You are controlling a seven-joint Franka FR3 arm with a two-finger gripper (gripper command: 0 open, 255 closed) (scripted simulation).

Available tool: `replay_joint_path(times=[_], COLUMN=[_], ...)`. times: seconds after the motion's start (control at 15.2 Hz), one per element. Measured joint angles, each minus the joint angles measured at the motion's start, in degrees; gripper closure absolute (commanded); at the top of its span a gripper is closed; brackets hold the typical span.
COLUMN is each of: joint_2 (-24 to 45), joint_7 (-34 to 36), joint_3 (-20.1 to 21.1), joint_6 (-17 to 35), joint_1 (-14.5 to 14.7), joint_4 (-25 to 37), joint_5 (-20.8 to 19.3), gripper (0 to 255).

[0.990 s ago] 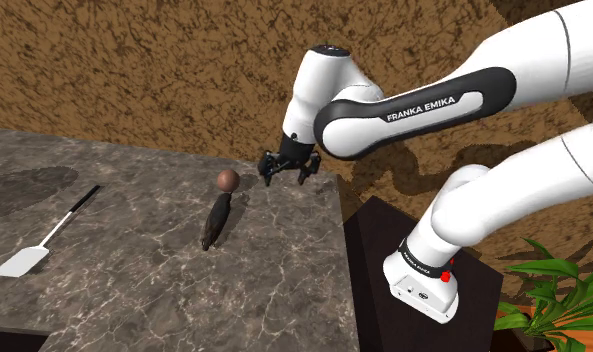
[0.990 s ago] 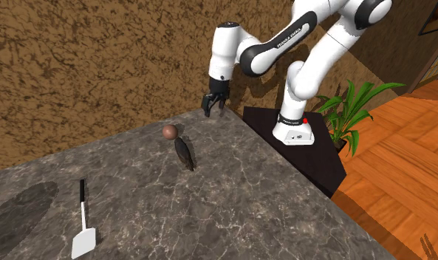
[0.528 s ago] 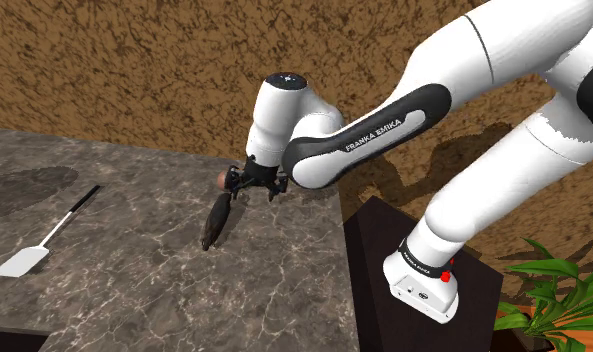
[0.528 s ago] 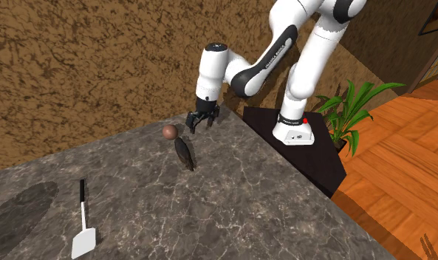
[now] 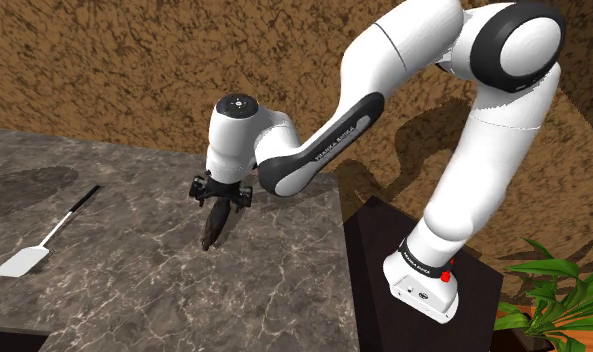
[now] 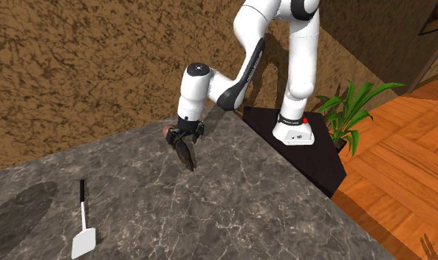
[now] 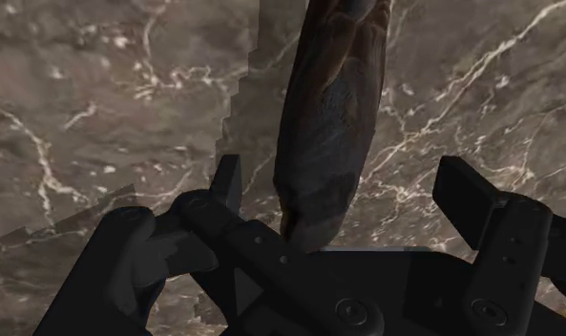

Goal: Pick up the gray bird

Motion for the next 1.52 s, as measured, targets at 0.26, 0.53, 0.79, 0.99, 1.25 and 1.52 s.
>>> replay_joint_path(times=[0.26,0.53,0.79,0.99,1.25,1.52], joint_2=[3.83,5.94,6.23,6.26,5.90,3.49], joint_7=[4.64,7.27,7.53,7.56,7.23,4.30], joint_3=[-2.85,-4.65,-4.87,-4.89,-4.62,-2.57], joint_6=[1.26,2.44,2.52,2.51,2.43,1.05], joint_1=[2.37,3.86,4.04,4.07,3.83,2.12], joint_4=[0.97,1.03,1.18,1.22,1.06,1.00], joint_5=[-5.70,-9.02,-9.41,-9.44,-9.00,-5.27], gripper=[0,255,255,255,255,255])
